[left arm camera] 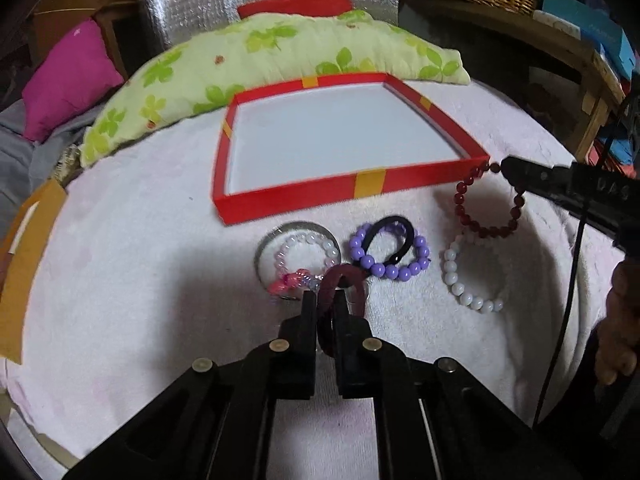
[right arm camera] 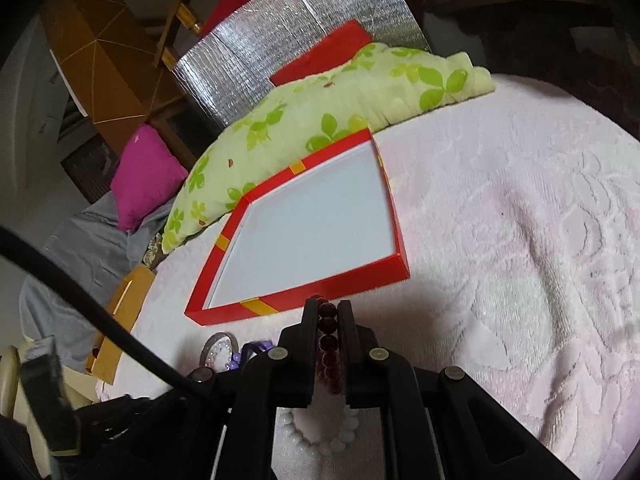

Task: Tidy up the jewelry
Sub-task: 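Grasp the dark maroon ring with the left tool while the right tool grasps the red bead bracelet, then carry the maroon ring with the left tool while the right tool carries the red bracelet toward the box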

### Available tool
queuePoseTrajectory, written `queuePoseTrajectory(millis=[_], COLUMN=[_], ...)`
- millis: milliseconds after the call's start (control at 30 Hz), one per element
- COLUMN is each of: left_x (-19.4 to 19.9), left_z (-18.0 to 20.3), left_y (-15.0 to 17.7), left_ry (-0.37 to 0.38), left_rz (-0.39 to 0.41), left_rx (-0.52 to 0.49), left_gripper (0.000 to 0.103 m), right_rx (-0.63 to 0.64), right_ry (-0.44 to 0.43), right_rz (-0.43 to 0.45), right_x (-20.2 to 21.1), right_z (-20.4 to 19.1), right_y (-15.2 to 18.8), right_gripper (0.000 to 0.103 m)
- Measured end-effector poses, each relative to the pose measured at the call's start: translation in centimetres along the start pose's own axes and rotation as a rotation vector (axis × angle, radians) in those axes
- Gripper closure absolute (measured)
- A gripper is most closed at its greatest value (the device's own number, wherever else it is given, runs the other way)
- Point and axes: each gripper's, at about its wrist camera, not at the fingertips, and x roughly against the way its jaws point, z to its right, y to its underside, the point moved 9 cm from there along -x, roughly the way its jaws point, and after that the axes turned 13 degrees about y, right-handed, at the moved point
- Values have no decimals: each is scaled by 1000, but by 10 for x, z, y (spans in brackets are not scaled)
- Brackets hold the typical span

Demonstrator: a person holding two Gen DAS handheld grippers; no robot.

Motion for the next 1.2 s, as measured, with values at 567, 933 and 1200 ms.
queuePoseTrajectory(millis=[567, 933, 1200], left_x=[59, 50, 37], left_z=[-6, -33, -54], left_y=[-25, 2, 5], left_ry=[-82, -2, 91], left_rz=[95, 113, 141], left_rx=[8, 52, 104], left_gripper=[95, 95, 95], right_rx=[-82, -205, -258], right_ry=[-155, -366, -385], right_rz=[-21, -224, -300], right_x=[18, 5, -8], right_z=[12, 2, -4], right_y=[-11, 12, 22], right_gripper=[92, 92, 92])
